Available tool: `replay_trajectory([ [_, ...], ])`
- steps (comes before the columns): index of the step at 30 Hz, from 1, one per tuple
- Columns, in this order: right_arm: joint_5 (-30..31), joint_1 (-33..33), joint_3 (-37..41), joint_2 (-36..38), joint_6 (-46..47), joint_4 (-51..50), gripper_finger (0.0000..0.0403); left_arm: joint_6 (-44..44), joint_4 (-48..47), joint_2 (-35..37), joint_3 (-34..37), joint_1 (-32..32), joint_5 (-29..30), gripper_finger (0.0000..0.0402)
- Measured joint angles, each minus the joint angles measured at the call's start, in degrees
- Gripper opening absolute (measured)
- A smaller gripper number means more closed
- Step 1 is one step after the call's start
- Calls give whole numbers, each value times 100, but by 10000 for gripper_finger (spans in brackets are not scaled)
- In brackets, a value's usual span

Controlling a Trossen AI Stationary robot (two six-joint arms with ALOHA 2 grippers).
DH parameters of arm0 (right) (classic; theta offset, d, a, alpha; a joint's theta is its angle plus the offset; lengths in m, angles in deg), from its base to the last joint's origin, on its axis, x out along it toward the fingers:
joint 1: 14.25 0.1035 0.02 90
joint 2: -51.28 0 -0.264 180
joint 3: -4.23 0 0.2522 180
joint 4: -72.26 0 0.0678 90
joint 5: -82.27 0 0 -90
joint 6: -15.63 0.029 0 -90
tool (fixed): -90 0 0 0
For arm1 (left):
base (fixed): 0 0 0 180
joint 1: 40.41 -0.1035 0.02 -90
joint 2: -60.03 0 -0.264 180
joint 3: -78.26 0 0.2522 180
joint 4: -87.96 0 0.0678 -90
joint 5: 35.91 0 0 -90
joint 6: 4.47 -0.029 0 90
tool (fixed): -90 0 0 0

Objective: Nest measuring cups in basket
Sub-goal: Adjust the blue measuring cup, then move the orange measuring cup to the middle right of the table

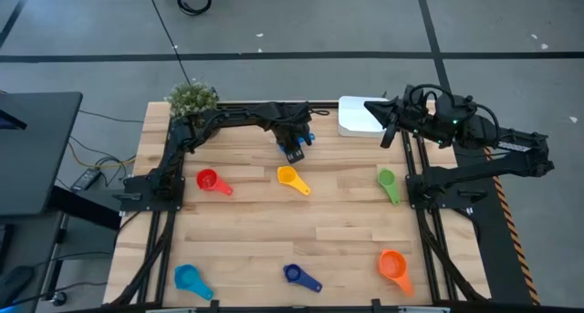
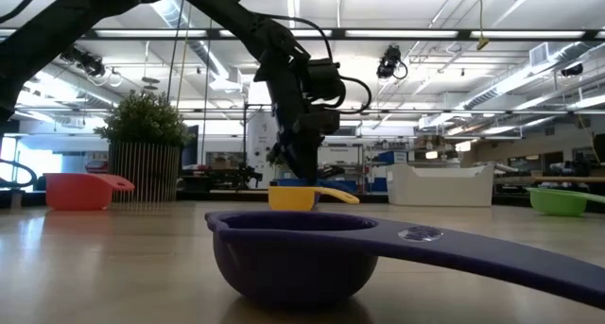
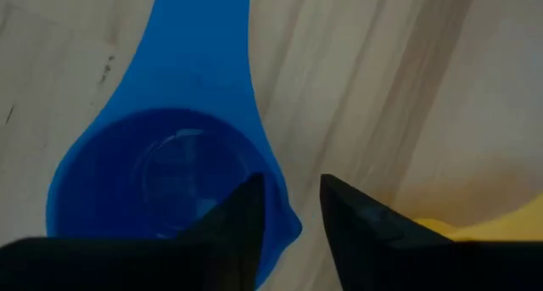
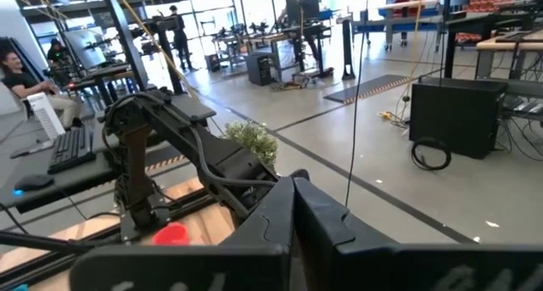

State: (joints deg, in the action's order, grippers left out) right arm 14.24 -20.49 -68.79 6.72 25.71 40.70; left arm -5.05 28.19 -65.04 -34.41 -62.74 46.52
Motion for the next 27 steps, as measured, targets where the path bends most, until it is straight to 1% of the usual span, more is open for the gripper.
replay_trajectory([
  [3, -48, 0, 0, 0, -203, -225, 16, 26, -20, 13, -14, 2, -15, 136],
  [6, -58, 0, -12, 17, -210, -525, 16, 179, -100, 56, -16, 4, -15, 137],
  [9, -69, 19, -270, 7, -52, -1304, 16, 281, -149, 131, -21, -4, -11, 135],
  [13, -133, 97, -825, -101, 195, -2558, 16, 299, -150, 374, -21, -4, -7, 135],
  [15, -408, 155, -1112, -182, 299, -3138, 16, 302, -149, 556, -21, -2, -6, 135],
  [22, -1749, 416, -1876, -720, 627, -5047, 12, 691, -195, 1431, -21, 39, -83, 135],
  [27, -2895, 745, -2059, -1163, 844, -6317, 4, 1057, -145, 2242, -21, 182, -88, 135],
])
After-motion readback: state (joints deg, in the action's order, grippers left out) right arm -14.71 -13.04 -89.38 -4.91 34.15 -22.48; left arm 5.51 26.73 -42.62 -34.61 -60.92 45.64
